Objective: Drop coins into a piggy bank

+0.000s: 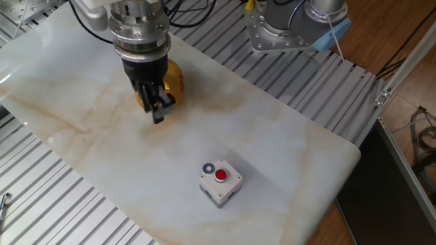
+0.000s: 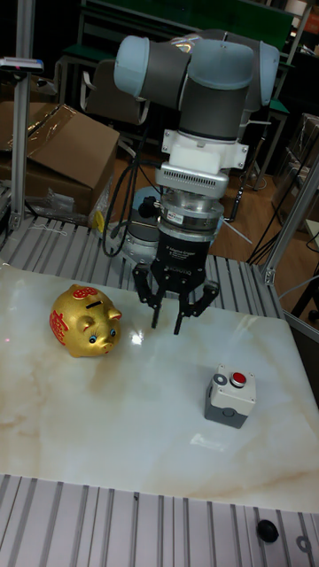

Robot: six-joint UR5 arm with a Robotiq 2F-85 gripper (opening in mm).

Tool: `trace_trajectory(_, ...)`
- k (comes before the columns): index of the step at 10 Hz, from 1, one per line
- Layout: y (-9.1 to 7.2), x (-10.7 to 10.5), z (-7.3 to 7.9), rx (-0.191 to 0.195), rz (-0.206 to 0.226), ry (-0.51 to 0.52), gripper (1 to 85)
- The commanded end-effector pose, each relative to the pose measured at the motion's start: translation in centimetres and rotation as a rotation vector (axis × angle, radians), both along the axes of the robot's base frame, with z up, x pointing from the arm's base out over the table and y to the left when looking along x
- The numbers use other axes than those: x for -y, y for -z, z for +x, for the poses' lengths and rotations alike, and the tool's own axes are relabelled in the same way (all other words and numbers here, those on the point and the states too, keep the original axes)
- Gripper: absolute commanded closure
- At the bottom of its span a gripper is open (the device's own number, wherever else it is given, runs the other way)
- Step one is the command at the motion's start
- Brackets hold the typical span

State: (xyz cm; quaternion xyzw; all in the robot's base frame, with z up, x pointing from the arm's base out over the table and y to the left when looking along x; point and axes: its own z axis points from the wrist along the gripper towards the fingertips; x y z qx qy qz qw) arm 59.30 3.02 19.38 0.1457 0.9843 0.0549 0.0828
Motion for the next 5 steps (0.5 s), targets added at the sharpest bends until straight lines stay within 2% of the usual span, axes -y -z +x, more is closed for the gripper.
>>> trace_trajectory(1, -0.42, -0.97, 1.19, 0.037, 0.040, 0.074, 84.7)
trace_trajectory(4, -0.15, -1.02, 0.87, 0.029, 0.038, 0.071, 84.7)
trace_trajectory(5, -0.02, -0.97, 0.27, 0.008, 0.033, 0.064, 84.7)
